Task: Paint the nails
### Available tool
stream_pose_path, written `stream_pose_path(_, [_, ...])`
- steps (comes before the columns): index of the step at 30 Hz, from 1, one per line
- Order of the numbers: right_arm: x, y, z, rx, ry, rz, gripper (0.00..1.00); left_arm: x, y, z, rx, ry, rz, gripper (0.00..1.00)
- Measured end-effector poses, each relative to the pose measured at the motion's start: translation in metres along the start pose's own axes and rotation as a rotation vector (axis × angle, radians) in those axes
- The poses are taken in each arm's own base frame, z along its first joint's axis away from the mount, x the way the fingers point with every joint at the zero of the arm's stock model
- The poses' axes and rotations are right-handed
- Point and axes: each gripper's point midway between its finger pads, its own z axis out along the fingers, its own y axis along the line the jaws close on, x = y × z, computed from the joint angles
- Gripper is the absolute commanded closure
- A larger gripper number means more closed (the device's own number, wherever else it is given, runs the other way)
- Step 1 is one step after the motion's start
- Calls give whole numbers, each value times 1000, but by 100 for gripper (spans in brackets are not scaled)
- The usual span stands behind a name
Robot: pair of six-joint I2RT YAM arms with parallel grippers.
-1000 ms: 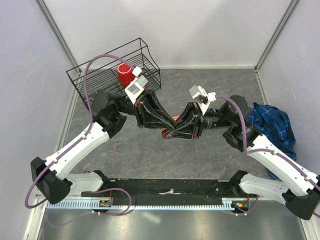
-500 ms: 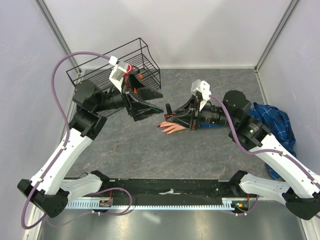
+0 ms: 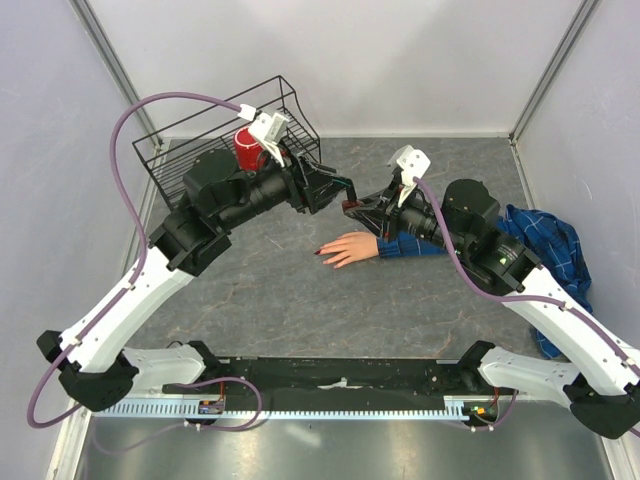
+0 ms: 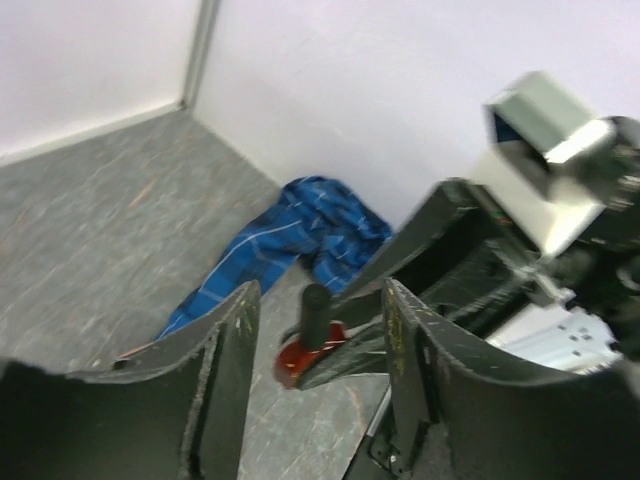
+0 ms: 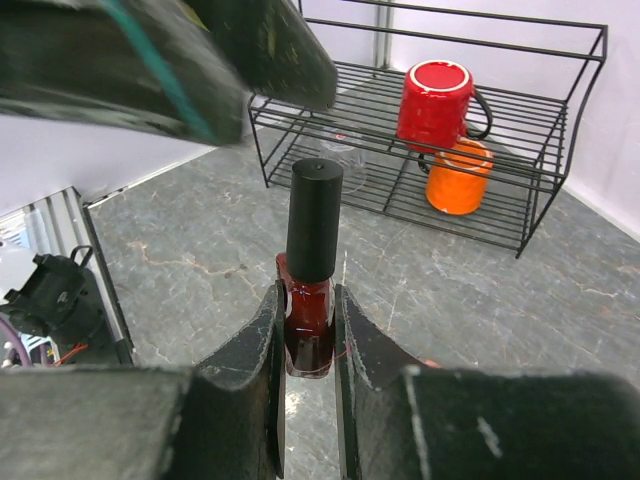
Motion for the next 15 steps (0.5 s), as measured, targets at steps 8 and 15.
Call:
stream_pose_path(8, [0,-5,0,29,-1,-4,100,23,21,14,-100,77,-27,47])
stream_pose_path(15, [0,-6,0,35,-1,-3,100,28,18,15,-79,99,-44,60])
